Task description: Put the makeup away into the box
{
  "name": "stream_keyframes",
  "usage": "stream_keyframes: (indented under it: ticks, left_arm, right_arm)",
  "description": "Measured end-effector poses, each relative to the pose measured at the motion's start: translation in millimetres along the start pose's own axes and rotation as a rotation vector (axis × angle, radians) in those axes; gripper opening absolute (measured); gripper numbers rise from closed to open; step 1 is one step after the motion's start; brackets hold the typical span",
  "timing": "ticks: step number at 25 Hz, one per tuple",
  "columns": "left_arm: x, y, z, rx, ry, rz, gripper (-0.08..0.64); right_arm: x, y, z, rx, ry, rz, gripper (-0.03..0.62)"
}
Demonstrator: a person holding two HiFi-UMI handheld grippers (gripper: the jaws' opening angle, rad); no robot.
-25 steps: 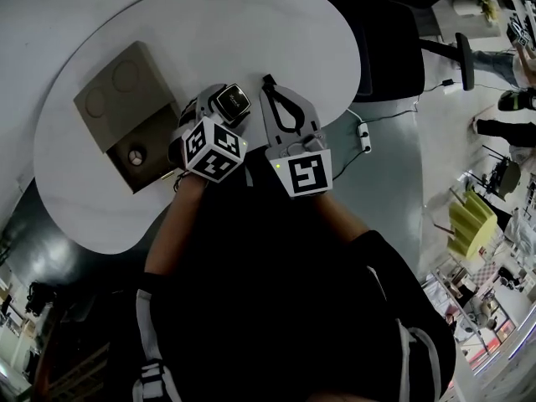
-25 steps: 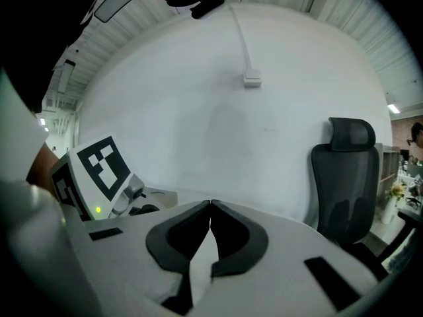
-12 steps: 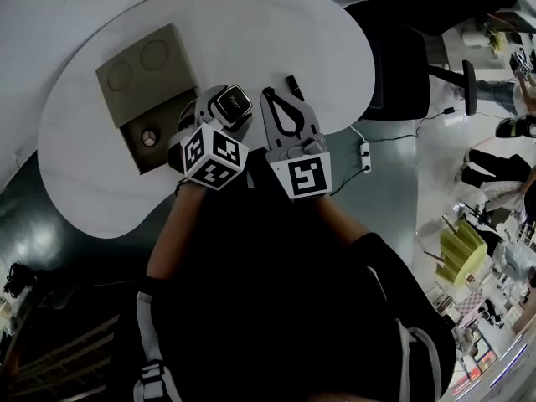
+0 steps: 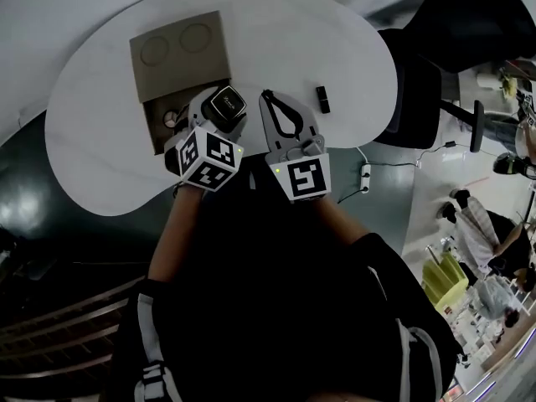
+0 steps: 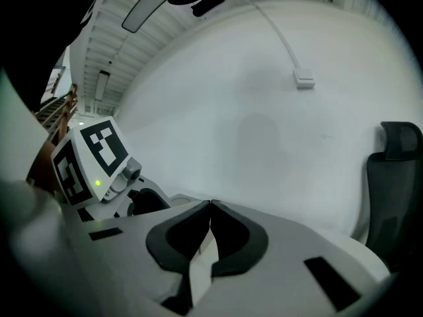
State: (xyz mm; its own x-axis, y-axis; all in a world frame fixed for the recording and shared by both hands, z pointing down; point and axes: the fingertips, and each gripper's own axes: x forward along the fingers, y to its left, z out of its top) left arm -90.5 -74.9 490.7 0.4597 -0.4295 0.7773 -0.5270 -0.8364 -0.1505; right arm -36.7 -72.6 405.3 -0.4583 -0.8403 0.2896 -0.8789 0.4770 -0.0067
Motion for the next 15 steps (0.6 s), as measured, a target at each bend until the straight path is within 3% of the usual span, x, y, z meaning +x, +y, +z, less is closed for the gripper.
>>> stream_keyframes:
  ticks: [7,15]
  left_arm:
    - [-7,25,-38,-0.053,0.033,0.052,0.321]
    - [9,29,-76,-0.027,0.102,0.035,0.321]
  right_arm:
    - [19,25,-2,-0.011,0.013,0.058,0.023]
    - [32,32,-8,-0.011,0.039,0.075,0.023]
